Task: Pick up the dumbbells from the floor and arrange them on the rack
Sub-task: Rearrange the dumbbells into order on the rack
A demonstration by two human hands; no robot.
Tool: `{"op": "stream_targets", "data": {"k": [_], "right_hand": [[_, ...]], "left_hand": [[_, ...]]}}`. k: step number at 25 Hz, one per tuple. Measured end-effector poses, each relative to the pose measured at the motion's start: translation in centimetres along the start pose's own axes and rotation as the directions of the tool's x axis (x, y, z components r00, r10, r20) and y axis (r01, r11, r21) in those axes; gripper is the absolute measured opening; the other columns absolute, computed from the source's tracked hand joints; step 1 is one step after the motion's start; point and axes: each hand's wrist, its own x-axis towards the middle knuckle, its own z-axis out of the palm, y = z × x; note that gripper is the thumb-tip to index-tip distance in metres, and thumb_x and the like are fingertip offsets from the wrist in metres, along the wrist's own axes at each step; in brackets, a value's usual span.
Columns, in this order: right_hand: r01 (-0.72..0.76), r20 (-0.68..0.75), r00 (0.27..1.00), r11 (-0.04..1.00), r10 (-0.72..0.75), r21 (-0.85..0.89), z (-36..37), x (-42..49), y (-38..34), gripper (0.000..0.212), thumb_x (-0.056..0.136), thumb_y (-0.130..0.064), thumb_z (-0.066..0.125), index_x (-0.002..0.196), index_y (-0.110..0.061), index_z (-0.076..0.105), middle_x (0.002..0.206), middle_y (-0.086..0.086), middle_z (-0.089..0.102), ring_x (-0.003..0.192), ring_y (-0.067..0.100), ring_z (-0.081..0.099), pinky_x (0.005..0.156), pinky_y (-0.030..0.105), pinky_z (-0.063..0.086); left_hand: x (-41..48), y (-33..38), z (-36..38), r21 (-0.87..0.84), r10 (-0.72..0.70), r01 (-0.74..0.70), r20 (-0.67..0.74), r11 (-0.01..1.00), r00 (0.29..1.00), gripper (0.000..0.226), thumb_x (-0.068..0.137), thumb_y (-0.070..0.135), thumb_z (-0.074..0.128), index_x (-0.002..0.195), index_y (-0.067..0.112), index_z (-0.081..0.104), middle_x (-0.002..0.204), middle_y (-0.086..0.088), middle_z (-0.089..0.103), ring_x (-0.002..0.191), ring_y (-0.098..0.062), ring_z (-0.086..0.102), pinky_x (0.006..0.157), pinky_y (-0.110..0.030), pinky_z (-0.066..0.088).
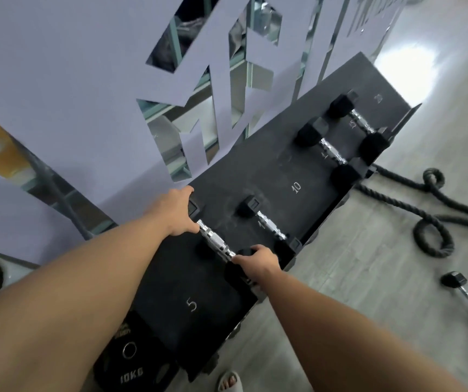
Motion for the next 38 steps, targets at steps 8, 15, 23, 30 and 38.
{"op": "stream_targets", "data": {"k": [8, 15, 23, 30, 38], "right_hand": [[0.052, -0.119, 0.992, 0.998, -0.047, 0.040, -14.9, 11.3, -1.8, 0.077, 0.074, -0.048, 0.074, 0.143, -0.021, 0.053, 0.137, 0.013, 0.054, 0.114, 0.027, 0.061, 0.088, 0.034, 0.057], [0.010, -0.119, 0.993, 0.999, -0.004, 0.054, -22.2, 21.0, 0.3, 0.077, 0.076, -0.048, 0.070, 0.143, -0.015, 0.054, 0.120, 0.006, 0.064, 0.127, 0.031, 0.055, 0.094, 0.046, 0.057], [-0.063, -0.253, 0.965, 0.998, 0.063, 0.008, -25.4, 26.4, 2.4, 0.062, 0.089, -0.032, 0.069, 0.144, -0.015, 0.045, 0.143, 0.020, 0.033, 0.098, 0.032, 0.056, 0.097, 0.037, 0.050], [0.068, -0.282, 0.941, 0.923, -0.185, -0.378, -25.4, 23.2, 2.2, 0.051, 0.088, -0.039, 0.062, 0.136, -0.022, 0.053, 0.135, 0.011, 0.044, 0.125, 0.034, 0.041, 0.103, 0.044, 0.046], [0.178, -0.230, 0.920, 0.863, -0.316, -0.472, -22.4, 16.0, -1.8, 0.045, 0.089, -0.041, 0.060, 0.130, -0.022, 0.058, 0.133, 0.009, 0.050, 0.125, 0.035, 0.049, 0.104, 0.047, 0.045]], "left_hand": [[12.3, 13.8, -0.9, 0.045, 0.066, -0.062, -0.086, 0.997, 0.994, 0.100, 0.069, 0.040, 0.088, 0.151, 0.016, 0.037, 0.108, -0.008, 0.064, 0.092, -0.032, 0.064, 0.068, -0.040, 0.053], [23.0, 23.1, 3.0, 0.131, 0.042, -0.037, -0.032, 0.991, 0.999, 0.091, 0.067, 0.043, 0.088, 0.143, 0.021, 0.044, 0.124, -0.010, 0.062, 0.109, -0.038, 0.063, 0.078, -0.040, 0.052], [28.9, 26.3, 8.6, 0.021, 0.033, -0.033, -0.040, 0.999, 0.999, 0.080, 0.076, 0.034, 0.086, 0.143, 0.023, 0.044, 0.132, -0.005, 0.059, 0.114, -0.034, 0.062, 0.088, -0.044, 0.054], [26.3, 23.1, 6.5, -0.006, 0.124, -0.124, 0.035, 0.992, 0.992, 0.073, 0.086, 0.048, 0.073, 0.149, 0.029, 0.042, 0.145, 0.002, 0.053, 0.127, -0.026, 0.057, 0.099, -0.045, 0.052], [17.5, 14.8, 1.9, 0.068, 0.054, -0.056, 0.028, 0.996, 0.998, 0.065, 0.087, 0.058, 0.067, 0.143, 0.029, 0.050, 0.136, 0.005, 0.062, 0.121, -0.022, 0.061, 0.095, -0.041, 0.052]]}}
